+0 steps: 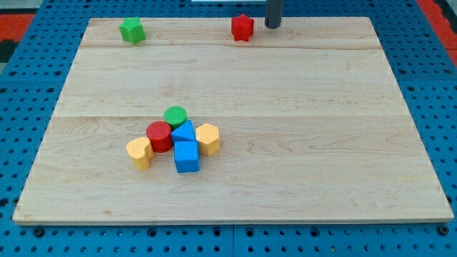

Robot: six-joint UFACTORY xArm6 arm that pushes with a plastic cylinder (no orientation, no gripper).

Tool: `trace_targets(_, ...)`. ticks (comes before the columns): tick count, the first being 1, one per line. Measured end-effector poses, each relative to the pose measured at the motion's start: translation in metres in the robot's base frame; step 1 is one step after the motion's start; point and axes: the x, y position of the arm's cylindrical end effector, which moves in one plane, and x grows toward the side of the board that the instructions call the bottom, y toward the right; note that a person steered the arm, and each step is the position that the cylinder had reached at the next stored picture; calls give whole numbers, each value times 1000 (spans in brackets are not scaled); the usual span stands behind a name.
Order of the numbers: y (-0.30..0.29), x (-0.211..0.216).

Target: Move the yellow hexagon to the top right

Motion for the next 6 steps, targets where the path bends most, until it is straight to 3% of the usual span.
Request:
trace_targets(2, -50, 6)
trace_targets(3, -45, 4)
trace_targets(4, 8, 23)
trace_targets(6, 24, 135)
